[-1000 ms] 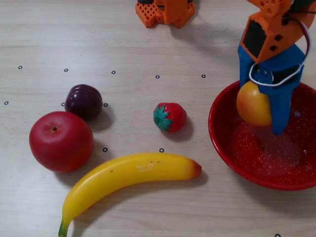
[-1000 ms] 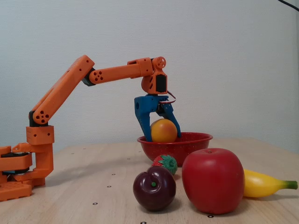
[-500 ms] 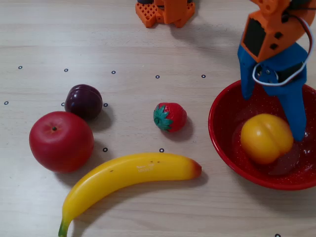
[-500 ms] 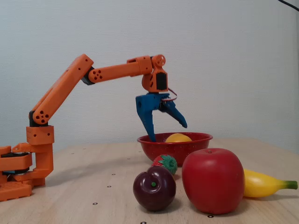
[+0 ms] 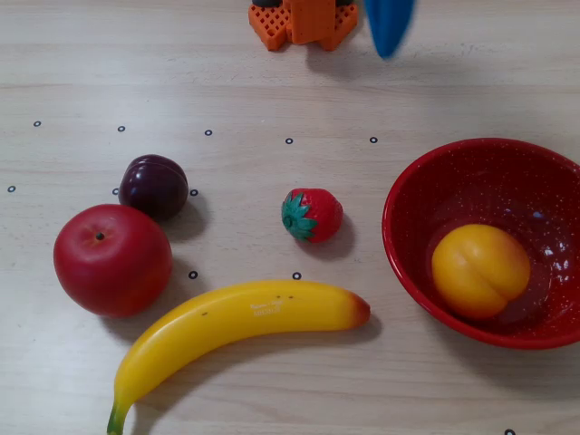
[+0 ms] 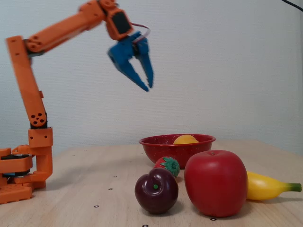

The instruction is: Put the peach in the red bowl.

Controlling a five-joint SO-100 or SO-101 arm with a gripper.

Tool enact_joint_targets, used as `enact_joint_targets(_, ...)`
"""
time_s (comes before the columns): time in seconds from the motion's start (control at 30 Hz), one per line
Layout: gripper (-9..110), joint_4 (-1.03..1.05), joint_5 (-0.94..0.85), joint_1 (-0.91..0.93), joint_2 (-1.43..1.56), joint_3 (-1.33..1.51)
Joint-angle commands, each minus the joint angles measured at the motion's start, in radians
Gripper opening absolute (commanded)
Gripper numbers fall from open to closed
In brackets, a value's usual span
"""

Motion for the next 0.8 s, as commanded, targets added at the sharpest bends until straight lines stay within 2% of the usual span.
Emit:
enact_joint_targets(0.0, 0, -0.034, 0.029, -0.077, 0.160, 0.058)
enact_joint_targets(0.4, 0, -0.316, 0.066, -0.385, 0.927, 0.999)
enact_joint_targets(0.77, 0, -0.500, -0.094, -0.391, 1.447, 1.626)
